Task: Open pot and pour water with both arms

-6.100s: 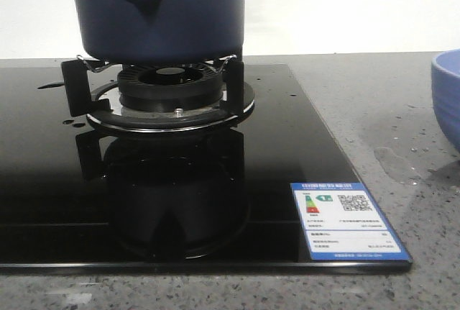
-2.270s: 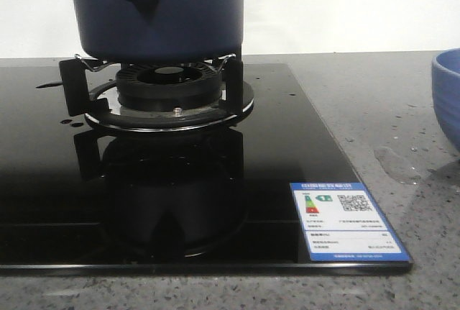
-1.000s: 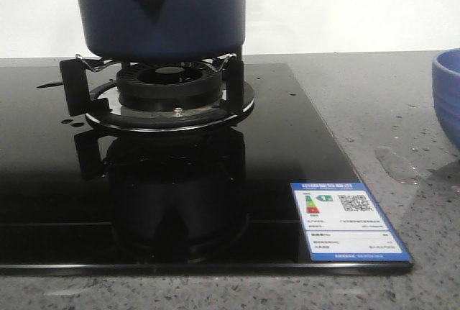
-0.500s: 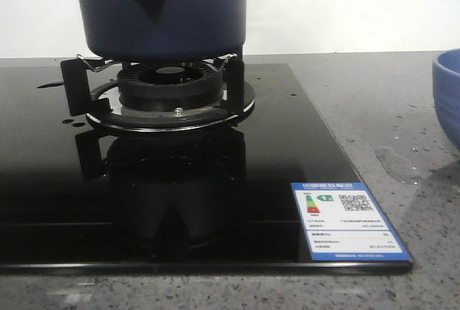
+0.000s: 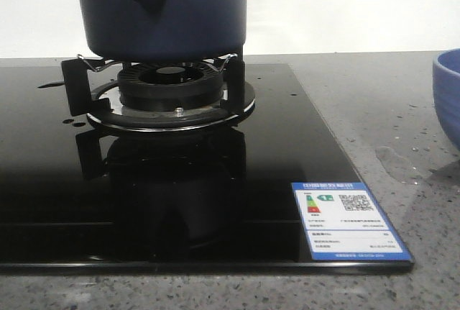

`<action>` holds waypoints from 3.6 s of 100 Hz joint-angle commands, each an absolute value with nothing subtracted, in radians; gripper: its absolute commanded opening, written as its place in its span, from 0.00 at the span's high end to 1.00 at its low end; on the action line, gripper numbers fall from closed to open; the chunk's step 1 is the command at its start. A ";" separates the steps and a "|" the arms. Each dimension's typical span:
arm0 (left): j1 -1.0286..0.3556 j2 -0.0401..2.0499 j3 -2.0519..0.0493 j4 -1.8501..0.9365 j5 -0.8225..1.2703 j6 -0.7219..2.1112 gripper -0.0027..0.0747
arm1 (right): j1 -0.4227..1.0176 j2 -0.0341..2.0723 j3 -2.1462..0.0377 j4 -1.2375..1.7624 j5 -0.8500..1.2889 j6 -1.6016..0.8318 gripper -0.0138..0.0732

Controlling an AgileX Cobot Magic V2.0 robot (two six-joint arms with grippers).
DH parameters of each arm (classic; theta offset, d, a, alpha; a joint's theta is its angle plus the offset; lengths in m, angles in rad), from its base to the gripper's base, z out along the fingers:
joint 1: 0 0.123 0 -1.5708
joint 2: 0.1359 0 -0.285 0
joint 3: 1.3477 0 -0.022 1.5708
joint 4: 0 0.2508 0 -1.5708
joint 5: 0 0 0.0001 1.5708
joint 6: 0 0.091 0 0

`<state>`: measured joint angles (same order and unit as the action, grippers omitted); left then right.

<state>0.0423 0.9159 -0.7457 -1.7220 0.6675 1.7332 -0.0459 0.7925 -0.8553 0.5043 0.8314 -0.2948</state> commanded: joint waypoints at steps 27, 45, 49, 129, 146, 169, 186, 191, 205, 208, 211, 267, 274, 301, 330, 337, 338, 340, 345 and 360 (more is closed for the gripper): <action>-0.025 0.818 -0.716 -1.835 0.584 1.754 0.51 | -0.058 0.941 -1.004 0.019 1.010 0.082 0.21; -0.046 0.817 -0.716 -1.851 0.581 1.754 0.51 | -0.080 1.027 -0.966 0.028 0.999 0.082 0.26; -0.053 0.817 -0.716 -1.853 0.581 1.754 0.51 | -0.092 1.040 -0.955 0.039 0.988 0.082 0.26; -0.066 0.817 -0.716 -1.858 0.615 1.754 0.52 | -0.137 1.034 -0.867 0.231 0.971 0.031 0.91; -0.066 0.817 -0.716 -1.858 0.615 1.754 0.52 | -0.119 1.059 -1.036 0.235 1.078 0.030 0.91; -0.066 0.817 -0.716 -1.858 0.615 1.754 0.52 | -0.059 1.172 -1.309 0.285 1.207 0.030 0.91; -0.066 0.817 -0.716 -1.858 0.615 1.754 0.52 | 0.016 1.306 -1.541 0.294 1.239 0.030 0.91; -0.066 0.817 -0.716 -1.858 0.615 1.754 0.52 | 0.034 1.346 -1.604 0.299 1.258 0.030 0.91; -0.066 0.817 -0.716 -1.858 0.615 1.754 0.52 | 0.105 1.475 -1.810 0.301 1.284 0.030 0.91; -0.066 0.817 -0.716 -1.858 0.615 1.754 0.52 | 0.123 1.505 -1.848 0.301 1.284 0.030 0.91; -0.066 0.817 -0.716 -1.858 0.615 1.754 0.52 | 0.138 1.527 -1.895 0.301 1.284 0.030 0.91; -0.066 0.817 -0.716 -1.858 0.615 1.754 0.52 | 0.345 1.801 -2.236 0.025 1.077 0.030 0.91; -0.066 0.817 -0.716 -1.858 0.615 1.754 0.52 | 0.377 1.801 -2.236 -0.046 1.047 0.030 0.91; -0.066 0.817 -0.716 -1.858 0.612 1.754 0.52 | 0.486 1.808 -2.234 -0.288 0.991 0.033 0.89; -0.066 0.817 -0.716 -1.858 0.609 1.754 0.52 | 0.538 1.831 -2.234 -0.483 0.993 0.128 0.89; -0.066 0.817 -0.716 -1.858 0.609 1.754 0.52 | 0.547 1.833 -2.234 -0.506 0.993 0.128 0.89; -0.066 0.817 -0.716 -1.858 0.609 1.754 0.52 | 0.548 1.833 -2.234 -0.505 0.993 0.128 0.89; -0.066 0.817 -0.716 -1.858 0.609 1.754 0.52 | 0.552 1.833 -2.234 -0.512 0.993 0.128 0.89; -0.066 0.817 -0.716 -1.858 0.609 1.754 0.52 | 0.559 1.835 -2.234 -0.531 0.988 0.136 0.89; -0.066 0.817 -0.716 -1.858 0.609 1.754 0.52 | 0.603 1.835 -2.234 -0.661 0.977 0.178 0.89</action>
<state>-0.0572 0.8316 -0.6831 -1.7619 0.5773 1.7518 0.5809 1.8873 -2.1995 -0.5381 1.0664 0.1488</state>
